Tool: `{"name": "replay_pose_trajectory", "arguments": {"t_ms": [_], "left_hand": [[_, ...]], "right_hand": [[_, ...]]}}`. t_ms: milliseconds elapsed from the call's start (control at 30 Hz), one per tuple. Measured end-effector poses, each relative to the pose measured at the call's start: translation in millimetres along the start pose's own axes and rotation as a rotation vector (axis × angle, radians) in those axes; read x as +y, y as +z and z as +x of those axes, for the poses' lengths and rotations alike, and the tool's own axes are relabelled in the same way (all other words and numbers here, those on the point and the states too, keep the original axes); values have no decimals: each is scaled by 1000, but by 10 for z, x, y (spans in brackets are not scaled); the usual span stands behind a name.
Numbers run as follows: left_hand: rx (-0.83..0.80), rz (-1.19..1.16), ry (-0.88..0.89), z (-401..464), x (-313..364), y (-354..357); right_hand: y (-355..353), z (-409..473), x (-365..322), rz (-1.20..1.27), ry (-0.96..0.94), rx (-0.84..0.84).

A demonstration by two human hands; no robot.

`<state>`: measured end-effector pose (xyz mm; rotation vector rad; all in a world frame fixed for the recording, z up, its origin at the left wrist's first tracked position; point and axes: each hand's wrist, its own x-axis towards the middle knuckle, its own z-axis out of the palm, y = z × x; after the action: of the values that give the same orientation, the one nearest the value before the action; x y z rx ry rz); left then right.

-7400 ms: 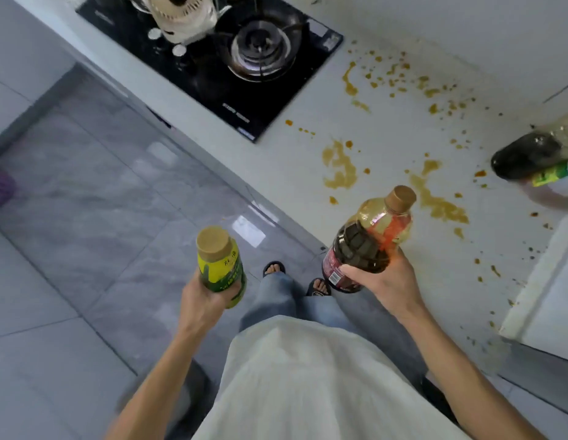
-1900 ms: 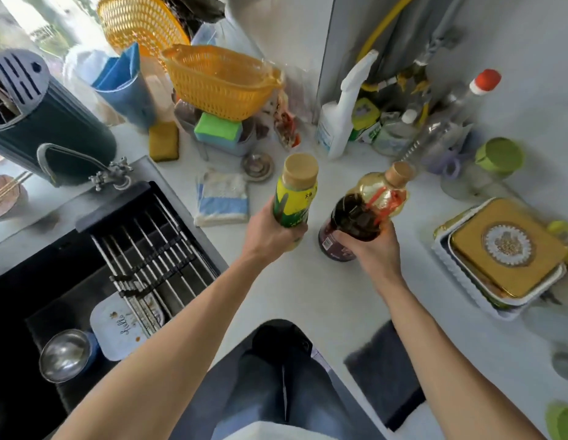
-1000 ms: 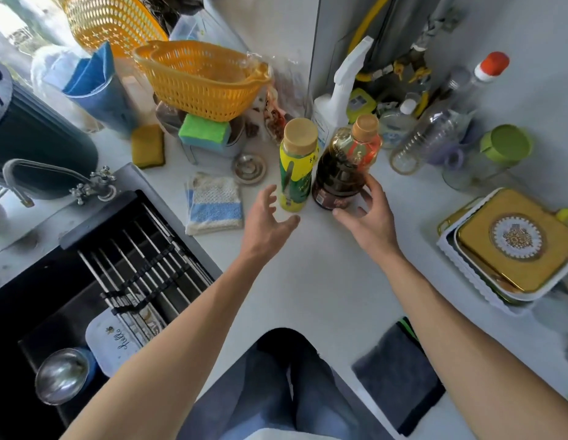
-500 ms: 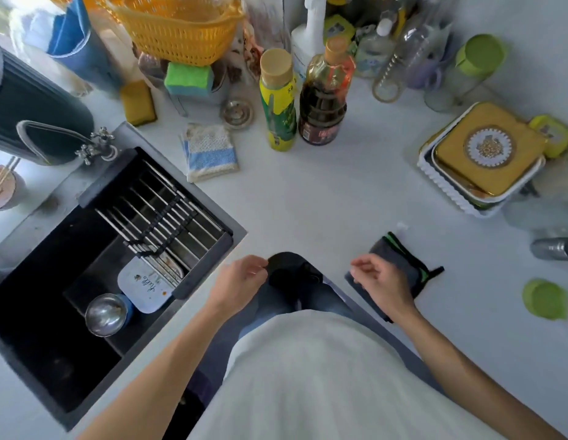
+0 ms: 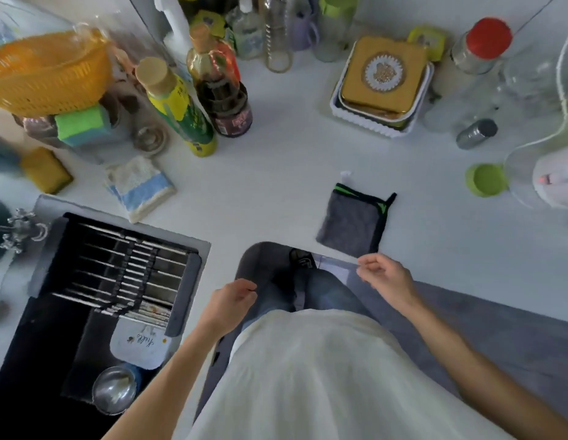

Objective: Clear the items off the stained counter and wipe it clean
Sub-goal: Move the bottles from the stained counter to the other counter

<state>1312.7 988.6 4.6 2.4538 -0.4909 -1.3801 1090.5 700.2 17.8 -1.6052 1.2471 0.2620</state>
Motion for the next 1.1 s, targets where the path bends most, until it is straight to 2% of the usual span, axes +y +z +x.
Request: {"name": "replay_pose_trajectory", "arguments": {"t_ms": [167, 333, 667, 867, 1100], "left_hand": [[-124, 182, 139, 205, 221, 57], [-239, 377, 301, 346, 833, 319], [-482, 575, 492, 303, 2102, 1367], [-465, 785, 528, 247, 2502, 2028], [-473, 1084, 461, 257, 2805, 2456]], "right_hand": [[189, -545, 808, 128, 160, 141], [450, -1228, 1721, 359, 407, 316], [1084, -2331, 2826, 887, 785, 541], [904, -2523, 3347, 1052, 852, 611], [-64, -2476, 3761, 1162, 774, 788]]}}
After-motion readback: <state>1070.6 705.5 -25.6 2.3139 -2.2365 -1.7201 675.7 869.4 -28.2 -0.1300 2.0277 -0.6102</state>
